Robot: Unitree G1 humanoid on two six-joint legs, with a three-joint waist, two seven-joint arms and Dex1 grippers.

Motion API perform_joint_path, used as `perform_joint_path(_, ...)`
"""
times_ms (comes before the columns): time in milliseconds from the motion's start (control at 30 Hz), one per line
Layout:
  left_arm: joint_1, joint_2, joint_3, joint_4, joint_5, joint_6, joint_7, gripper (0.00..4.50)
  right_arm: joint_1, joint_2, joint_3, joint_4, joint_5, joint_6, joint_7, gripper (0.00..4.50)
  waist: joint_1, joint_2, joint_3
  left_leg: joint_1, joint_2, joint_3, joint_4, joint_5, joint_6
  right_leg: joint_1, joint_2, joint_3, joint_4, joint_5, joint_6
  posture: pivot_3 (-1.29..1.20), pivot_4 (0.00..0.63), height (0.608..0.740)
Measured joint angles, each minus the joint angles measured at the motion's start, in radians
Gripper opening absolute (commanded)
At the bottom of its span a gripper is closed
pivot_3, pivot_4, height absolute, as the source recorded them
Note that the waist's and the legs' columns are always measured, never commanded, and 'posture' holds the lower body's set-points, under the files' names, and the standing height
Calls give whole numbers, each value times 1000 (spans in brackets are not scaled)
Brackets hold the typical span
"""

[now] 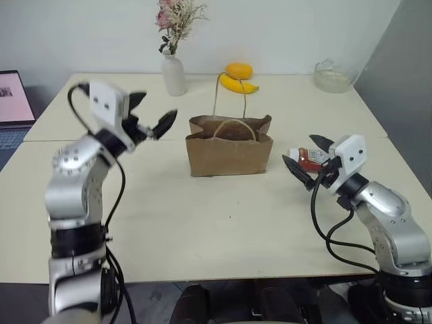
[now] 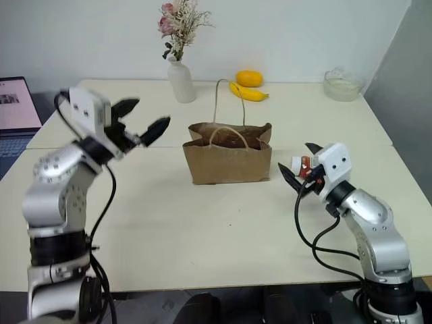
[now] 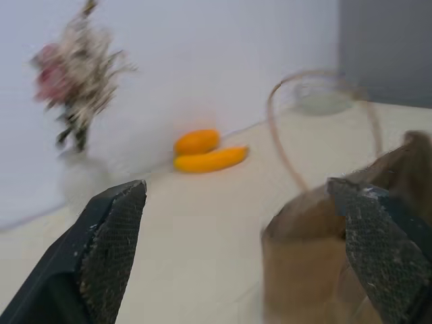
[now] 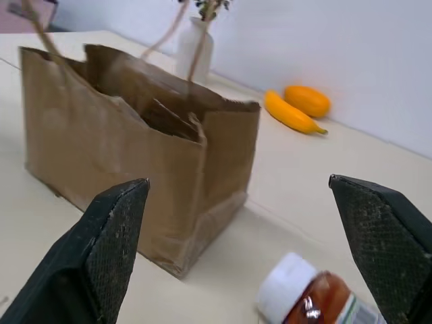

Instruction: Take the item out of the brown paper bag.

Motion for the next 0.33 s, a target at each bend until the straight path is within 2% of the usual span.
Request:
perform_joint_path(167, 252, -139, -23, -145, 46, -34, 154, 4477, 53, 103, 22, 71, -38, -149, -46, 4500, 6, -1, -1, 1, 0, 0, 0, 0, 0, 1, 0, 0, -1, 0, 1, 0, 150, 740)
perform_joint_path(333, 332, -165, -46, -160, 73, -99, 193, 4477, 86, 152, 106, 80, -72, -196, -60, 4500, 14, -1, -1, 1, 0, 0, 0, 0, 0, 1, 1, 0, -1, 0, 0, 0, 150, 740)
